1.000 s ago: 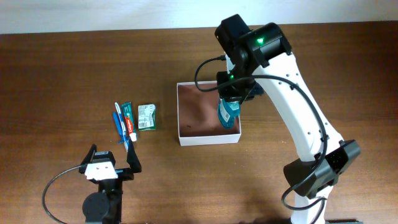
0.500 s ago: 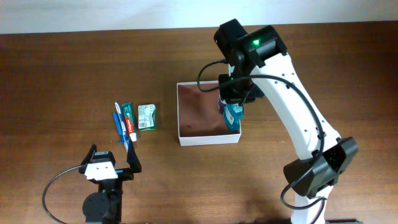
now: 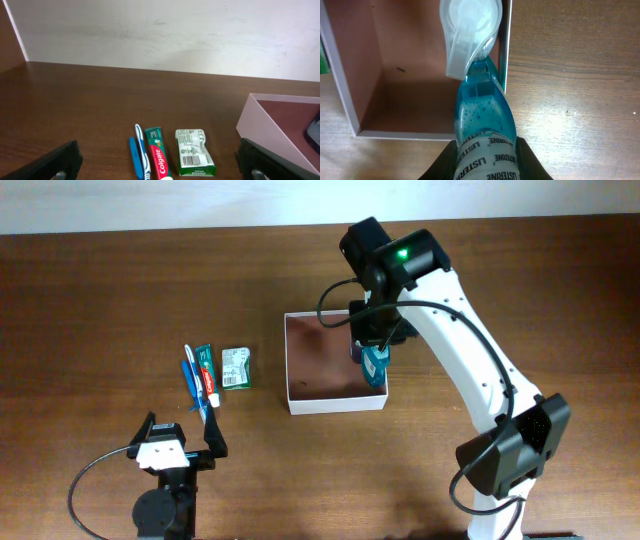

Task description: Pack container

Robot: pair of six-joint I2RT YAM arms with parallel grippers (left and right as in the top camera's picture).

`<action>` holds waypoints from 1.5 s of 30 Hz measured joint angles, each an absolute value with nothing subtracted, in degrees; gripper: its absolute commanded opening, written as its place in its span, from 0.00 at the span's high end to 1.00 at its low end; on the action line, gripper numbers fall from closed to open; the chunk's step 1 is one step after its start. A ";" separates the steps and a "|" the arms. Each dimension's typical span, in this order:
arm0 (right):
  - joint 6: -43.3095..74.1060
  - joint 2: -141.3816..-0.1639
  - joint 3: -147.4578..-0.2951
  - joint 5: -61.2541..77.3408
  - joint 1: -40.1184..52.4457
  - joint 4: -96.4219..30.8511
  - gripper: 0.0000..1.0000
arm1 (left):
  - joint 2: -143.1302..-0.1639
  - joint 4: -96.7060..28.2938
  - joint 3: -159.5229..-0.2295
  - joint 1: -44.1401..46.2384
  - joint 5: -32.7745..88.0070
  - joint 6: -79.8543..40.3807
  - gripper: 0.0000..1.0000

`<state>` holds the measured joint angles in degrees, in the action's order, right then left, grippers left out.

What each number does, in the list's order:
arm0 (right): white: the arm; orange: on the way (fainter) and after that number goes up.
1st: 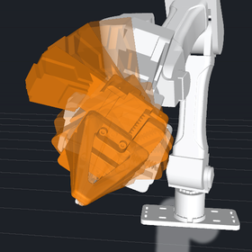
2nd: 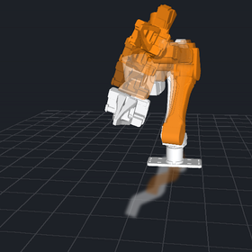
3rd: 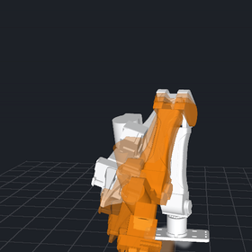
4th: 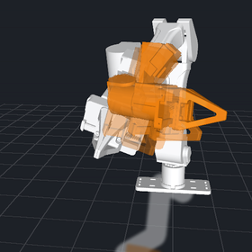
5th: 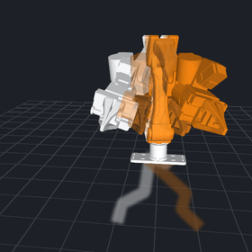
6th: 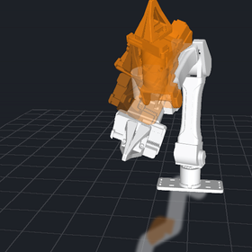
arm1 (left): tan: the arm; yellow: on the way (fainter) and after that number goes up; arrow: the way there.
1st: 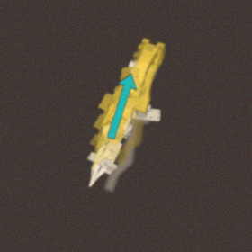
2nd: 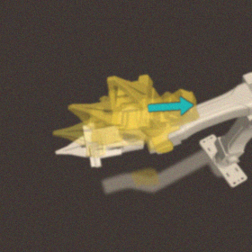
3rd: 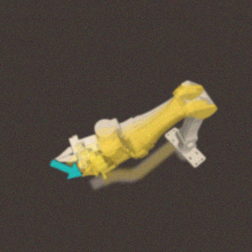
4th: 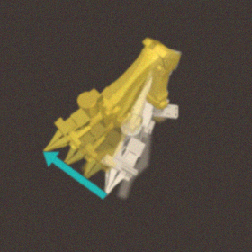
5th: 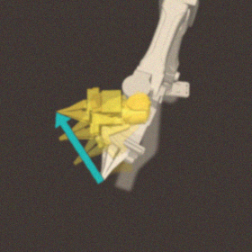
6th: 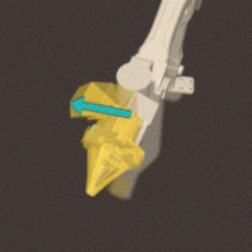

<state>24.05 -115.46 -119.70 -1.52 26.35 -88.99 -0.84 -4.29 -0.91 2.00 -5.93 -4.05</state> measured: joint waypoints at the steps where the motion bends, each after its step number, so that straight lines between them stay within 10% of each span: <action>1: 24.01 -115.46 -119.20 -1.52 26.35 -88.64 0.77 | -0.84 -4.29 -0.91 2.00 -5.93 -4.05 0.00; 45: 20.67 -115.44 -133.47 -5.85 24.40 -93.93 0.60 | -0.84 -4.29 -0.91 2.00 -5.93 -4.05 0.01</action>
<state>20.67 -115.44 -133.47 -5.85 24.40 -93.93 -0.84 -4.29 -0.91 2.00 -5.93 -4.05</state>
